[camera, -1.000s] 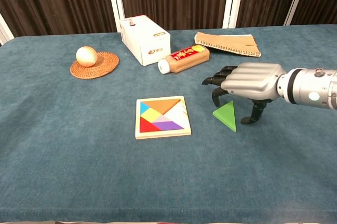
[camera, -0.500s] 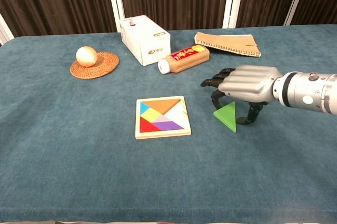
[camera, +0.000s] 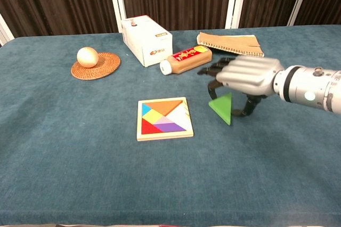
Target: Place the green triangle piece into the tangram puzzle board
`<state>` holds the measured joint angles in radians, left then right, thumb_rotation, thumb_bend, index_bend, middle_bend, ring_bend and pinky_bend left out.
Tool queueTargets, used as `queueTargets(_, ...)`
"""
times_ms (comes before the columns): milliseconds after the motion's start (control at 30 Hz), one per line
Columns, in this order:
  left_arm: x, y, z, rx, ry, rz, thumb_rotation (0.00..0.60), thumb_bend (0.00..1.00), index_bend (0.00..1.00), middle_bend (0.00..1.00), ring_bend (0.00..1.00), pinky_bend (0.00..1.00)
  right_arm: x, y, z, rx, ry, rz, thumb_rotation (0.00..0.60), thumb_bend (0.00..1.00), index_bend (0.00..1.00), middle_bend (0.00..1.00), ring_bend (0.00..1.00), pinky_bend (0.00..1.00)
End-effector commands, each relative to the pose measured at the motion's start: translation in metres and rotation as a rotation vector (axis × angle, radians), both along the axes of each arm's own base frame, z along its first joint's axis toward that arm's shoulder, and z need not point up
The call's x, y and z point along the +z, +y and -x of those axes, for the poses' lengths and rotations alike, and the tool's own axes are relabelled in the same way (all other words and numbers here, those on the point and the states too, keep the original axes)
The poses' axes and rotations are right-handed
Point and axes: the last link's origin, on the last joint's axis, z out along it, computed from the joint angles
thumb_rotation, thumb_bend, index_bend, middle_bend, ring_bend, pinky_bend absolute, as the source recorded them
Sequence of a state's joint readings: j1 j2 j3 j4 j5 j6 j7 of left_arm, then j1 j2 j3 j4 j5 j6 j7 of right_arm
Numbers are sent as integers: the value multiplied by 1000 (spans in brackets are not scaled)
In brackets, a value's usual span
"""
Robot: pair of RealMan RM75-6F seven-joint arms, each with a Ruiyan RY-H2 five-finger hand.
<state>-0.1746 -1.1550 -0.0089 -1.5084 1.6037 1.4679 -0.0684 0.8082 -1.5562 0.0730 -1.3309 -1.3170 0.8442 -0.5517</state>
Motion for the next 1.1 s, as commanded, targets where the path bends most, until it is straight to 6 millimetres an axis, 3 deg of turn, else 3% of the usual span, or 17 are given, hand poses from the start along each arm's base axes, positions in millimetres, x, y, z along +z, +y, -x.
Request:
queueTargets(33, -1, -4, 2, 2, 0, 7, 600, 489, 0, 0, 0, 0, 2, 2, -18, 71, -69, 63, 600, 493, 649, 90, 0, 0)
queueTargets(200, -3, -4, 1, -10, -3, 13, 600, 490, 0, 0, 0, 0, -10, 2, -40, 188, -61, 148, 600, 493, 653, 103, 0, 0)
queueTargets(333, -3, -5, 1, -11, -4, 14, 600, 490, 0, 0, 0, 0, -15, 3, -46, 209, -61, 162, 600, 492, 661, 112, 0, 0)
queueTargets(500, -1, -7, 1, -17, -10, 17, 600, 490, 0, 0, 0, 0, -44, 8, -68, 264, -38, 162, 600, 492, 677, 125, 0, 0)
queueTargets(733, 0, -9, 1, -26, -19, 22, 600, 490, 0, 0, 0, 0, -64, 10, -67, 253, 14, 152, 600, 492, 677, 128, 0, 0)
queueTargets(1100, 2, -9, 1, -28, -22, 18, 600, 490, 0, 0, 0, 0, -67, 7, -63, 241, 44, 157, 600, 492, 675, 128, 0, 0)
